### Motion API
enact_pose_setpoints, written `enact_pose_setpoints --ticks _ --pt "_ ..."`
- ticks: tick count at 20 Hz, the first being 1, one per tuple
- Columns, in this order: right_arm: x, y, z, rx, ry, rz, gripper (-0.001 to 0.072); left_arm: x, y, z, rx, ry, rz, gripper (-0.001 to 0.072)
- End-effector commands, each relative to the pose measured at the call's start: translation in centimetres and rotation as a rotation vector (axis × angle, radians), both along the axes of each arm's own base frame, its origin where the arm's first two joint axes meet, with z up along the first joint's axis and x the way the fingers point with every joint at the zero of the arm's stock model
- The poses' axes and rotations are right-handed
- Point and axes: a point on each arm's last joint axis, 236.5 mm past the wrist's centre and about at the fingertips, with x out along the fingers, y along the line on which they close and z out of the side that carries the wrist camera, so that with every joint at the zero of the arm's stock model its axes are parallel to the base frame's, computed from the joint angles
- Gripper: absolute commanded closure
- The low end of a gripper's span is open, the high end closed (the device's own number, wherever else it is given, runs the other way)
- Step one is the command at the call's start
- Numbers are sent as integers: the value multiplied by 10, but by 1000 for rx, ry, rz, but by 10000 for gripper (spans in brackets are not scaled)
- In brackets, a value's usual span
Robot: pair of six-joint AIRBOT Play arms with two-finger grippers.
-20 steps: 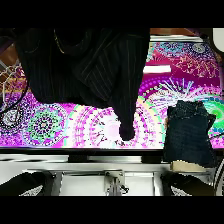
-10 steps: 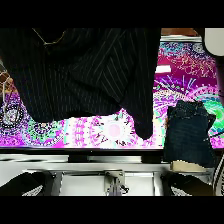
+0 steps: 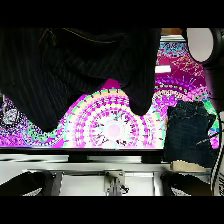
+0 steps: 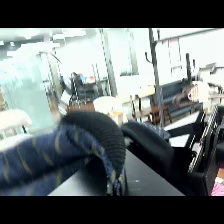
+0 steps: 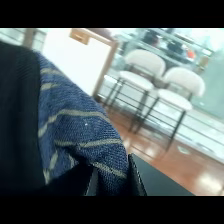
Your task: Fold the shirts.
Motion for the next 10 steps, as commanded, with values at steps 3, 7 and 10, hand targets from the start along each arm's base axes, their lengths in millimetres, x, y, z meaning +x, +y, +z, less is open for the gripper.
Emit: enact_pose_setpoints --ticks 3,7,10 --pt "2 -10 5 30 -11 -46 603 17 30 -34 117 134 92 646" --pt "1 -7 10 48 -27 -30 602 44 68 -57 166 225 208 117" --pt "-1 -5 16 73 -46 -18 602 51 98 -49 145 212 284 94"
